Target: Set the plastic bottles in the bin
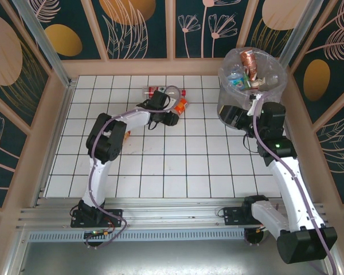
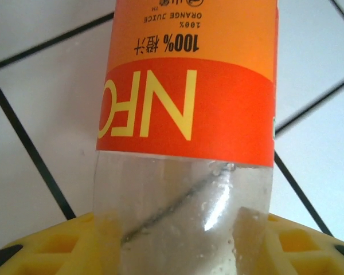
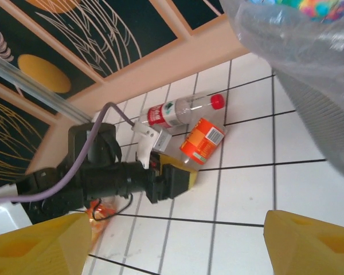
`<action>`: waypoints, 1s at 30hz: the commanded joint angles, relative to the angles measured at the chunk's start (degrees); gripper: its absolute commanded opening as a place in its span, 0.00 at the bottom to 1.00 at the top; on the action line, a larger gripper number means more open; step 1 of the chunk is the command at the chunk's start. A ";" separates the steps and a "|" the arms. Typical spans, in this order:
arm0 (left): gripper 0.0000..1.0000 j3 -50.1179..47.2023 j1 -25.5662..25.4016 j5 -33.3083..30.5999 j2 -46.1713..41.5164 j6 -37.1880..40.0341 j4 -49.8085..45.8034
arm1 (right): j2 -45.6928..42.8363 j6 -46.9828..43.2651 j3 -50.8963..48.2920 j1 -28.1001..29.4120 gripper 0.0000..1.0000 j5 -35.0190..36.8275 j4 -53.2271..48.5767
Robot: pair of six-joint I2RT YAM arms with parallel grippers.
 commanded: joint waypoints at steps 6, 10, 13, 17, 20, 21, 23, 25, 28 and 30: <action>0.47 -17.50 -1.38 13.37 -18.84 -11.16 19.66 | 3.01 13.24 -4.34 4.96 0.82 -4.42 14.92; 0.48 -23.79 -4.22 18.01 -24.09 -14.48 25.47 | 7.00 15.86 -3.57 7.24 0.86 -3.98 18.07; 0.48 -27.66 -6.27 19.99 -27.53 -17.36 29.88 | 9.90 16.20 -2.88 8.59 0.89 -3.46 20.09; 0.48 -31.32 -8.36 21.43 -31.53 -21.50 35.63 | 13.32 16.20 -1.82 9.79 0.95 -3.09 21.65; 0.48 -32.28 -9.53 22.50 -33.09 -22.74 37.33 | 15.36 16.58 -1.24 10.26 0.96 -3.43 22.99; 0.48 -32.27 -9.83 22.84 -33.29 -22.84 37.25 | 16.02 16.67 -1.01 10.34 0.97 -3.75 23.48; 0.48 -32.24 -10.16 23.67 -33.50 -22.98 37.28 | 17.09 16.57 -0.47 10.77 0.96 -4.07 23.98; 0.49 -32.26 -10.43 24.56 -33.64 -23.18 37.44 | 17.71 16.35 -0.07 11.14 0.92 -4.16 24.37; 0.50 -32.02 -10.71 24.88 -33.68 -22.95 36.84 | 17.82 16.33 0.26 11.24 0.78 -4.24 24.55; 0.53 -31.73 -10.82 24.80 -33.47 -22.46 36.09 | 17.59 16.14 0.48 11.32 0.67 -4.42 24.50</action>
